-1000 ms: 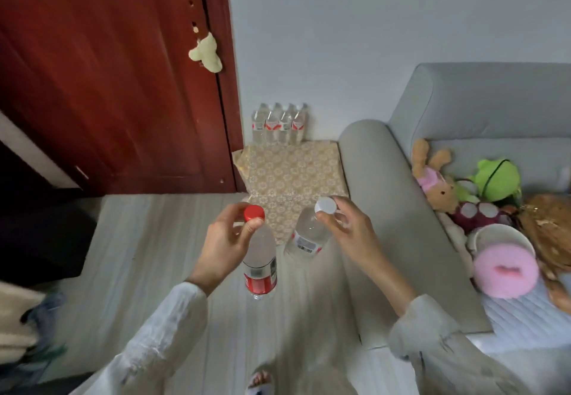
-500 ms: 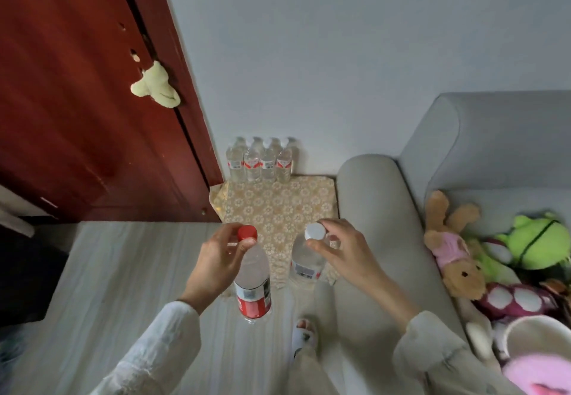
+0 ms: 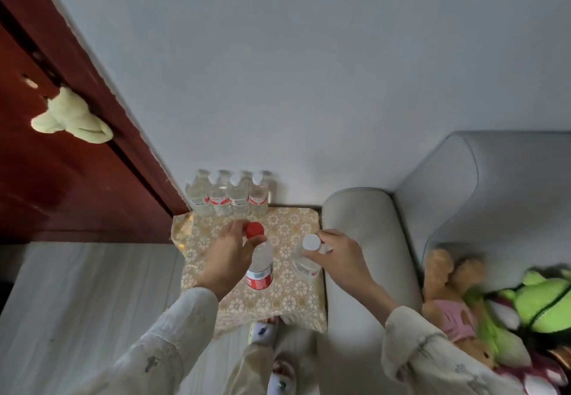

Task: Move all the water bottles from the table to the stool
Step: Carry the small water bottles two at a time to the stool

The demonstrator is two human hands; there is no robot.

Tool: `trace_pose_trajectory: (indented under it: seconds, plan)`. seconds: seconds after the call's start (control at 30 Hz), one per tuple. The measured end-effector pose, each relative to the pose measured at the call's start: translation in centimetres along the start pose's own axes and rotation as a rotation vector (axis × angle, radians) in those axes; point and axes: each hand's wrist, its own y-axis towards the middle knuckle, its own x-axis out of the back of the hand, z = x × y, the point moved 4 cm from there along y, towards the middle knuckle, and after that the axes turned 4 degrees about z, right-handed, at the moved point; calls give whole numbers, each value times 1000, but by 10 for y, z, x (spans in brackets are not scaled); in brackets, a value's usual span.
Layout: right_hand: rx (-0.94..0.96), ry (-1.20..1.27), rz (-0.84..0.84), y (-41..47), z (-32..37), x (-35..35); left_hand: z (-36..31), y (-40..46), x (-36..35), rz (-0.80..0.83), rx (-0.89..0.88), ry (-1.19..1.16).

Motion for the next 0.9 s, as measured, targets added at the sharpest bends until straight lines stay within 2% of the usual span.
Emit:
trace_pose_trajectory:
  seconds: [0.13, 0.33, 0.6, 0.9]
  plan:
    - [-65, -65, 9, 58, -25, -8, 13, 63, -34, 114, 5, 93]
    - [-197, -239, 144, 136, -67, -35, 30, 134, -81, 220, -9, 165]
    - [-283, -135, 159, 214, -87, -54, 41, 212, -118, 260, -31, 260]
    - [-246, -7, 142, 253, -94, -58, 50, 240, -135, 220, 14, 230]
